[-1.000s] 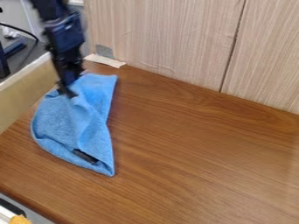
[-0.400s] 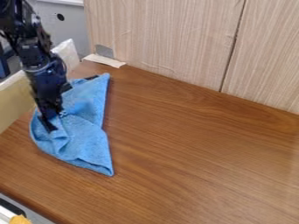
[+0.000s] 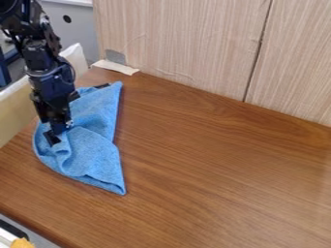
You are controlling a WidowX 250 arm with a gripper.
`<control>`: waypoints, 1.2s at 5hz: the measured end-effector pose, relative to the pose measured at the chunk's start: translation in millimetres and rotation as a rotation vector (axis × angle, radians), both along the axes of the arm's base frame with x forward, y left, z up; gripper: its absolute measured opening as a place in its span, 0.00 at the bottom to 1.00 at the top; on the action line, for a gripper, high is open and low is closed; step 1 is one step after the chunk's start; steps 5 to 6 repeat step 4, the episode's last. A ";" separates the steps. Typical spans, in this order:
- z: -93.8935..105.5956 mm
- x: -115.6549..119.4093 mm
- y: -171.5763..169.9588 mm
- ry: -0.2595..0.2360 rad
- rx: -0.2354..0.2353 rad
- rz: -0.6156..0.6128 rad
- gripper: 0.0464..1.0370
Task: Folded the cloth from top right to the bottom left
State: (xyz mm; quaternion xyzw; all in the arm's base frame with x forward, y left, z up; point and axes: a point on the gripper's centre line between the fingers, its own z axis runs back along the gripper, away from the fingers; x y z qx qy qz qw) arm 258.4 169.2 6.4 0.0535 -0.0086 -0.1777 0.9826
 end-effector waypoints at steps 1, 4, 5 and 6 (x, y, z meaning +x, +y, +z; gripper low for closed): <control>15.3 4.3 -2.8 -0.019 0.027 -0.022 0.96; 73.5 24.3 -28.6 -0.024 0.053 -0.058 0.96; 73.5 24.3 -28.6 -0.024 0.053 -0.058 0.96; 73.5 24.3 -28.6 -0.024 0.053 -0.058 0.96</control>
